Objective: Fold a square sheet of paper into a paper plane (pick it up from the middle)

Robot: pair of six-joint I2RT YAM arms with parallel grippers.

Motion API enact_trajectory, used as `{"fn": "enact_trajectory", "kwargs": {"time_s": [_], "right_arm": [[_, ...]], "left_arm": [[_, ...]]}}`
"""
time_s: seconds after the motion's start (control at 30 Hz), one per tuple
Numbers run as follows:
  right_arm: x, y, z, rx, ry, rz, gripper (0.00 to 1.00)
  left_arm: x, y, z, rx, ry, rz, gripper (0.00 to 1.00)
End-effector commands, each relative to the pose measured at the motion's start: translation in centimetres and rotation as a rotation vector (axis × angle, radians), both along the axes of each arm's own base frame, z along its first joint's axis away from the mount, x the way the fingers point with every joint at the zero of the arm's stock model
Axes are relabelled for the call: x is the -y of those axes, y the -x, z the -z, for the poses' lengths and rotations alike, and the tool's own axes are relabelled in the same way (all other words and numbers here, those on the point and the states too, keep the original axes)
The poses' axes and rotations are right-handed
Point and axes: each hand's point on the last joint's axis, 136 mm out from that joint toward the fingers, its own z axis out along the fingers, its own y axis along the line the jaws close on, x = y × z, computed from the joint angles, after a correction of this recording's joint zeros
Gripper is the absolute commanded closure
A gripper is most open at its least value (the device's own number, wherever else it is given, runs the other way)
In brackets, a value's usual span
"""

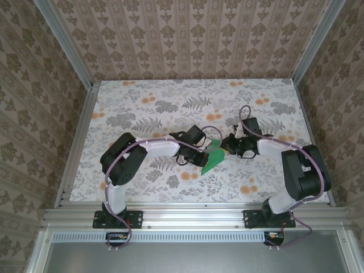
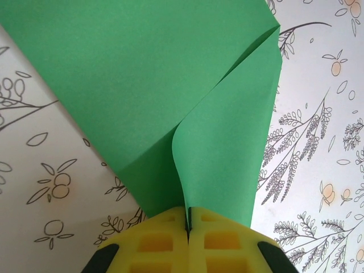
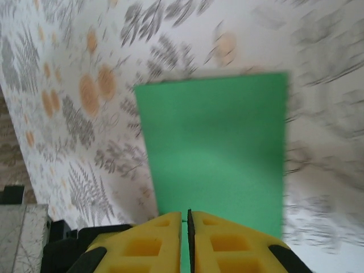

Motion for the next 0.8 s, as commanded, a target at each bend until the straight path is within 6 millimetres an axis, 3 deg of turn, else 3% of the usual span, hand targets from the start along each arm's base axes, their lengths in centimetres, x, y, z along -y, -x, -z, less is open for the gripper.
{"fn": "enact_trajectory", "kwargs": {"time_s": [0.0, 0.13, 0.4, 0.77], "right_arm": [[-2.3, 0.8, 0.6, -0.042, -0.042, -0.052, 0.87], [-3.0, 2.2, 2.6, -0.099, -0.012, -0.092, 0.87], [-0.6, 4.0, 6.6, -0.187, 0.155, -0.101, 0.89], [0.1, 4.9, 7.7, -0.205, 0.193, -0.098, 0.9]], "left_arm": [[-1.9, 1.6, 2.5, -0.058, -0.116, 0.025, 1.0], [-1.9, 1.6, 2.6, -0.057, -0.12, 0.024, 1.0], [-1.8, 1.0, 1.5, -0.043, -0.111, -0.007, 0.94], [-1.5, 0.0, -5.9, 0.022, 0.049, -0.142, 0.6]]}}
